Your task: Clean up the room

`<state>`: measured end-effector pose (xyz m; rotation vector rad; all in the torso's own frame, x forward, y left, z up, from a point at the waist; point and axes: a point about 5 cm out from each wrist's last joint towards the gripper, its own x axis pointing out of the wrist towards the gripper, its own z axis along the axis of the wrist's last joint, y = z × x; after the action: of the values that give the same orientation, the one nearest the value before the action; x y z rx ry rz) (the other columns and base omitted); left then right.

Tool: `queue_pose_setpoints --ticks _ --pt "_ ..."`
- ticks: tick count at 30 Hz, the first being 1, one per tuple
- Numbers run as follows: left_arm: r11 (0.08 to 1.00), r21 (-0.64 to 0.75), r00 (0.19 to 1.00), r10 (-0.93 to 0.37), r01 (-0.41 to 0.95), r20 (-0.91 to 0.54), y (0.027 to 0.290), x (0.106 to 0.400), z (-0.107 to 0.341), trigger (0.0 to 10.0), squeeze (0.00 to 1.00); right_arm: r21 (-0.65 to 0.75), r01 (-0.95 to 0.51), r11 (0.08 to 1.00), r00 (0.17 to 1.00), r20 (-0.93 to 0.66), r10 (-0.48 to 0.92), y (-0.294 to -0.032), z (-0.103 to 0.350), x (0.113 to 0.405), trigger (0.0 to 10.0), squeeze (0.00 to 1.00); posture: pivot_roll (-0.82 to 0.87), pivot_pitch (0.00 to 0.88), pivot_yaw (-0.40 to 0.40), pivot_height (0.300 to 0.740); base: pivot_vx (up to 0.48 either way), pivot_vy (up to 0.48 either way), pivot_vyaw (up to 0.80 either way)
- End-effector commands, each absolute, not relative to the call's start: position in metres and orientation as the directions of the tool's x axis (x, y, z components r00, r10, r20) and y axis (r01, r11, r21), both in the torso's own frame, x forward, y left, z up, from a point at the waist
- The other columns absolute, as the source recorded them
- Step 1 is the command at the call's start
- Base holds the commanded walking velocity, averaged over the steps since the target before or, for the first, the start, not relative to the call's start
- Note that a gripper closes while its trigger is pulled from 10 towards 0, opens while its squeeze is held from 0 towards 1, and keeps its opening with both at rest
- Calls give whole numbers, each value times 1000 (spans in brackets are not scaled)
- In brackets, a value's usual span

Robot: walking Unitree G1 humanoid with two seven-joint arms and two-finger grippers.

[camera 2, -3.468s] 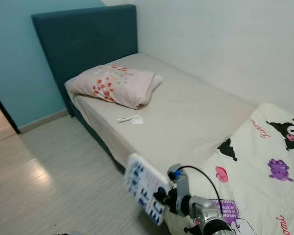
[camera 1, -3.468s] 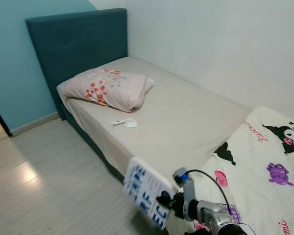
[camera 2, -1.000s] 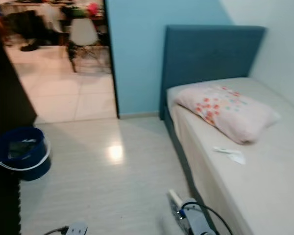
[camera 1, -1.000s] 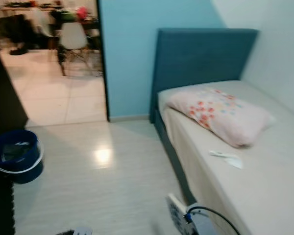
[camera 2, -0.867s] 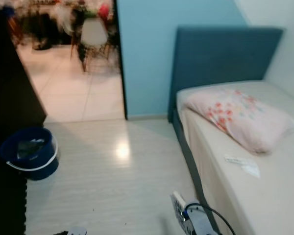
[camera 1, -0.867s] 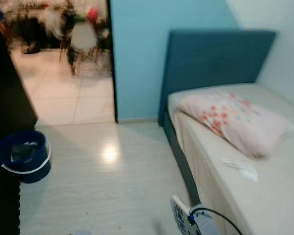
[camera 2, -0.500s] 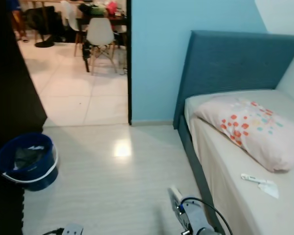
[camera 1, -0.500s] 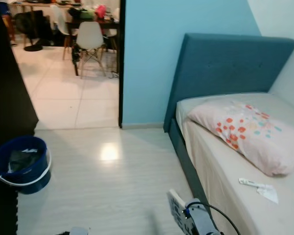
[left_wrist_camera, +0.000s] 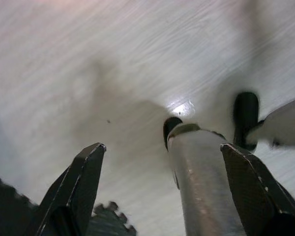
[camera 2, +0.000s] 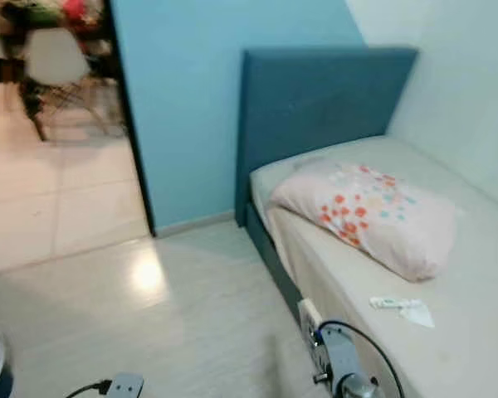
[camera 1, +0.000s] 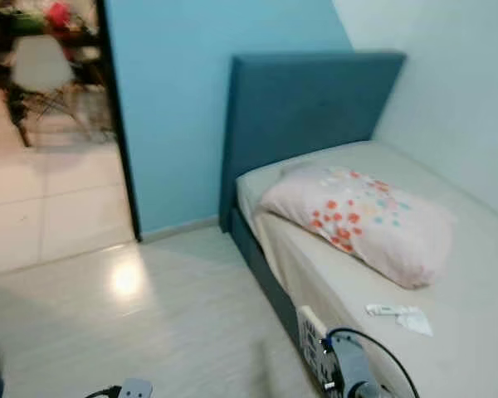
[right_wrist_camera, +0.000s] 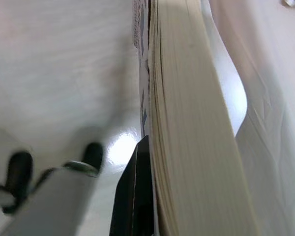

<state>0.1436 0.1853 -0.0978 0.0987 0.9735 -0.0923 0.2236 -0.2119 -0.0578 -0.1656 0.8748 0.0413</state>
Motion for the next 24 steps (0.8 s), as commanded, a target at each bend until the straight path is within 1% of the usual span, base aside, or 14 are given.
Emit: queue_pose_setpoints --ticks 1,4,5,6,7,9,16,19,24 --pt "992 26 534 -44 123 -844 181 138 -101 10000 0 -112 -66 992 689 -724 -35 -216 -48 235 10000 0 41 0 -77 740 371 0 -750" --pt "992 32 519 -37 124 -854 182 136 -102 10000 0 -22 -34 999 742 -670 11 -212 -37 251 10000 0 40 0 -76 740 366 0 -550" --pt "992 32 519 -37 124 -854 182 136 -102 10000 0 -22 -34 999 742 -670 11 -212 -37 251 10000 0 40 0 -76 740 368 0 -419" --pt "992 33 512 -35 123 -858 183 135 -102 10000 0 31 -27 999 772 -634 41 -209 -29 262 10000 0 38 0 -76 740 360 0 0" --pt "992 33 512 -35 123 -858 183 135 -102 10000 0 31 -27 999 772 -634 41 -209 -29 262 10000 0 38 0 -76 740 360 0 0" --pt "992 34 502 -31 121 -865 183 133 -103 10000 0 69 -48 996 803 -591 80 -204 -18 275 10000 0 37 0 -75 740 364 0 0" --pt "992 35 492 -29 121 -870 183 132 -104 10000 0 131 -62 989 822 -555 125 -197 -8 287 10000 0 42 4 -79 740 361 0 0" --pt "992 40 482 -25 124 -876 184 130 -104 10000 0 238 -74 969 834 -518 190 -185 0 297 10000 0 47 12 -76 740 361 0 0" --pt "990 49 473 -18 129 -881 185 128 -105 10000 0 324 -85 942 853 -465 237 -178 9 306 10000 0 51 21 -72 740 358 0 0"
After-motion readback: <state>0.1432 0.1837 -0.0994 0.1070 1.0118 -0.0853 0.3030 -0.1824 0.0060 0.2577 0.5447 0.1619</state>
